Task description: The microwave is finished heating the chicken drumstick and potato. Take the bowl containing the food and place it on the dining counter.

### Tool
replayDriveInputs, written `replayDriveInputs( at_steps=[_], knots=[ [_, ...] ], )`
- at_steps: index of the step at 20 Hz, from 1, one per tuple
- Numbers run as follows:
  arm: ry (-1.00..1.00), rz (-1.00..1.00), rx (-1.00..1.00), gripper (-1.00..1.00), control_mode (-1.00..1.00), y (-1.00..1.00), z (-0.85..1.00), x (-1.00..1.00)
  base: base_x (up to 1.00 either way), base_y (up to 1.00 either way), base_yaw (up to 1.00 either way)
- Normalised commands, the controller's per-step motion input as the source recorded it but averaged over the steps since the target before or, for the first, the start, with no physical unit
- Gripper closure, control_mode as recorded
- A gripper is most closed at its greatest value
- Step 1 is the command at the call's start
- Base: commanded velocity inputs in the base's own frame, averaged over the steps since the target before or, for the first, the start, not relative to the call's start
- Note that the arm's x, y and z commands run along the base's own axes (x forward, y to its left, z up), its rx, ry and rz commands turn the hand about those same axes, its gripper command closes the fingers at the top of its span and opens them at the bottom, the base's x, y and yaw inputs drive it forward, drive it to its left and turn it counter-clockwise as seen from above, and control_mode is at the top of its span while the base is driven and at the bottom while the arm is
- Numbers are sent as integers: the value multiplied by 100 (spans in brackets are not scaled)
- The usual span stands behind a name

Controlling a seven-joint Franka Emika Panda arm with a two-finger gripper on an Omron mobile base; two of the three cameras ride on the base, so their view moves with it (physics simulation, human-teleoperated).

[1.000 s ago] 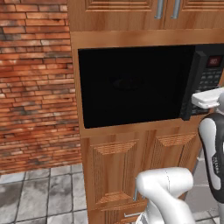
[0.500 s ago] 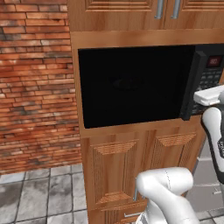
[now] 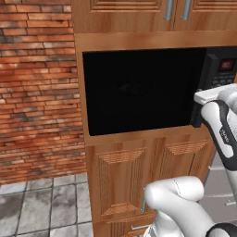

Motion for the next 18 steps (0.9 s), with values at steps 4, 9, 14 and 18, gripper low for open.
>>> replayDriveInputs(
  at_steps=[4, 9, 14, 18],
  knots=[
    [0, 0, 1, -100, -100, -23, -2, 44, 0, 0, 0],
    [0, 0, 2, -100, -100, -25, 0, 34, 0, 0, 0],
    [0, 0, 0, -100, -100, -19, 0, 33, 0, 0, 0],
    [0, 0, 0, 100, -100, -9, 0, 30, 0, 0, 0]
  ],
)
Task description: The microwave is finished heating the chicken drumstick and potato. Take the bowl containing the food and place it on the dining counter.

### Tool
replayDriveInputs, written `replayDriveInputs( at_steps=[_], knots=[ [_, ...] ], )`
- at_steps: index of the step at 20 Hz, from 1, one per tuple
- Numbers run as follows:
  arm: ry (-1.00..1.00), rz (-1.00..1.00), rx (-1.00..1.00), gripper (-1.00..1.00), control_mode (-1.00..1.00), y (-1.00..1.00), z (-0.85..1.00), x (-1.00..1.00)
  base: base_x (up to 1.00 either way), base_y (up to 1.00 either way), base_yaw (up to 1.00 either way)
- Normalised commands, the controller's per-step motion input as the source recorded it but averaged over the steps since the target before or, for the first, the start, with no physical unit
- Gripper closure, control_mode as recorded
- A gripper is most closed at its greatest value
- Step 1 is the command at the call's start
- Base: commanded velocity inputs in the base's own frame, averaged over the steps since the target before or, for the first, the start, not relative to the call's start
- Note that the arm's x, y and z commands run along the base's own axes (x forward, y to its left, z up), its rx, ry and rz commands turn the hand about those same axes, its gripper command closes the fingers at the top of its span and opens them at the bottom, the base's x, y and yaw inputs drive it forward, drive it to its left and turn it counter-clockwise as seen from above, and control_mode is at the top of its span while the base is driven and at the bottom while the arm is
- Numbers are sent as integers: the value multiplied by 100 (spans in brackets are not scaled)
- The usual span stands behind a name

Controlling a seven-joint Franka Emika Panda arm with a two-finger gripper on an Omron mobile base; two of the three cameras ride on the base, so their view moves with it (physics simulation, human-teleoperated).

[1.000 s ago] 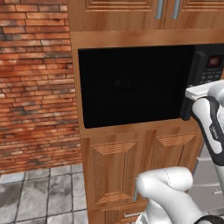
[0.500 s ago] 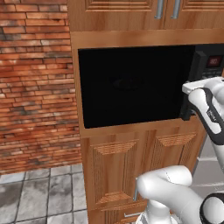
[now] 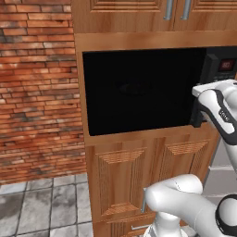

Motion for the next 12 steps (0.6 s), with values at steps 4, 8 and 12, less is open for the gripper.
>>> replayDriveInputs(
  at_steps=[4, 8, 12],
  knots=[
    [0, 0, 0, 100, -100, 0, 0, 25, 0, 0, 0],
    [0, 0, 0, 100, -100, 0, 0, 18, 0, 0, 0],
    [0, 0, 0, 100, -100, 0, 0, 6, 0, 0, 0]
  ],
)
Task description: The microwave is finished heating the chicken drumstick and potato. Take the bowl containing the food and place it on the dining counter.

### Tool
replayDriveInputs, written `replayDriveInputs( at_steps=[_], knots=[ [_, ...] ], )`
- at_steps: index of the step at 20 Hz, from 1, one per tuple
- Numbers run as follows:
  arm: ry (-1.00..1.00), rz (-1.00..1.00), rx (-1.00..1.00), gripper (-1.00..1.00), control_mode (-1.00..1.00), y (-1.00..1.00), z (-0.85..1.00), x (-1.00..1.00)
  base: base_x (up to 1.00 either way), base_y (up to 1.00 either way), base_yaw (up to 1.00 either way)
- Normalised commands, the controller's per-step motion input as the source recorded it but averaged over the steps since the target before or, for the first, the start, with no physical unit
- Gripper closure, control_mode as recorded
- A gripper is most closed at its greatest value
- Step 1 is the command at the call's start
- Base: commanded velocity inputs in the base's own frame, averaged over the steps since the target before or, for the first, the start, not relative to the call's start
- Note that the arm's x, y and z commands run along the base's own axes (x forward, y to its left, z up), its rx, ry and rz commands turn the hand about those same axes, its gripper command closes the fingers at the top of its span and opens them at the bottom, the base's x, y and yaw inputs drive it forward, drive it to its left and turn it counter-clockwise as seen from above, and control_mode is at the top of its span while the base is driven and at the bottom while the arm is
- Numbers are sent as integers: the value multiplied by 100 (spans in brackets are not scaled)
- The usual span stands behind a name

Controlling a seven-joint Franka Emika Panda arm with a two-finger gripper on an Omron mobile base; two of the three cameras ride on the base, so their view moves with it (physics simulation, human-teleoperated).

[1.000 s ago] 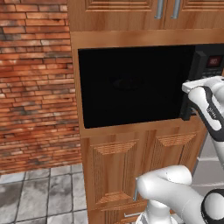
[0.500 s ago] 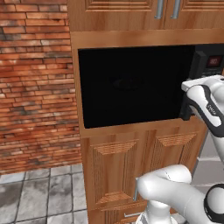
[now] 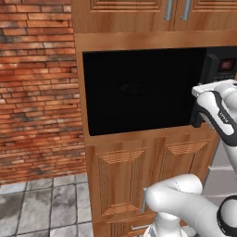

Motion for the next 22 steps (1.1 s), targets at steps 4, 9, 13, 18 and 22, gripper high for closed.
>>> replayDriveInputs(
  at_steps=[4, 9, 13, 18, 22],
  knots=[
    [0, 0, 0, 100, -100, 0, 0, 0, 0, 0, 0],
    [0, 0, 0, 100, -100, 0, 0, -42, 0, 0, 0],
    [-3, 0, 0, 100, -100, 0, 0, -89, 0, 0, 0],
    [-2, 3, 0, 100, -100, 0, 0, -100, 0, 0, 0],
    [0, 5, 0, 100, -100, 0, 3, -100, 0, 0, 0]
  ],
)
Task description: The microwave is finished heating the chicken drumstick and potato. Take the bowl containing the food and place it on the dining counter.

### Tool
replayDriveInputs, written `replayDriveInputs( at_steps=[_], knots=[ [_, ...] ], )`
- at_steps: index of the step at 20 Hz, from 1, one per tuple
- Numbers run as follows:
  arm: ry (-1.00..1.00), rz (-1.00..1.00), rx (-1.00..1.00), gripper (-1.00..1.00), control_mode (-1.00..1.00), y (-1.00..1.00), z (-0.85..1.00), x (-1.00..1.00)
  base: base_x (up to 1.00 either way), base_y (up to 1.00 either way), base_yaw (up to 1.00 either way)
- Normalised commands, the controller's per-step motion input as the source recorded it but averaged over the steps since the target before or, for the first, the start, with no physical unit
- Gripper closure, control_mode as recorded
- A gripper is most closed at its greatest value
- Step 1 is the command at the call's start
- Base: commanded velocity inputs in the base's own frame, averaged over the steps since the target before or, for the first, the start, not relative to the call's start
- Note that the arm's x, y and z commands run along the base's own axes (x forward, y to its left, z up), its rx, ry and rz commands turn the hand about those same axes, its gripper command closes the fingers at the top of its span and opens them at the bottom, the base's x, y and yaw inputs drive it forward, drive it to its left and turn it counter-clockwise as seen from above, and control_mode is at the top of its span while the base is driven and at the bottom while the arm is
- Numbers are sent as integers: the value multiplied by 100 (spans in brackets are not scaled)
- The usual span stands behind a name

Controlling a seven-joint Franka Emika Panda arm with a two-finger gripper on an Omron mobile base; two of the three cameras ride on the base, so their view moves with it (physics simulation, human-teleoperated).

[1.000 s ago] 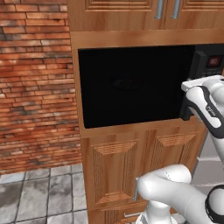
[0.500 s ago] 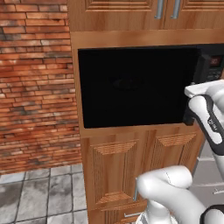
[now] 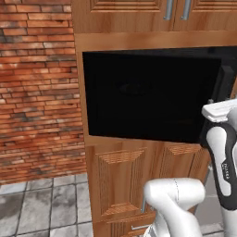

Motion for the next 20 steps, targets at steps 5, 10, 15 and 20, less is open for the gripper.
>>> replayDriveInputs(
  at_steps=[5, 10, 15, 20],
  knots=[
    [-1, 6, 0, 100, -100, 1, 8, -100, 0, 0, 0],
    [-3, 8, 0, -100, -100, 11, 13, -100, 0, 0, 0],
    [-3, 9, 3, -100, -100, -3, 14, -100, 0, 0, 0],
    [0, 1, 15, -100, -100, -47, 20, -100, 0, 0, 0]
  ],
)
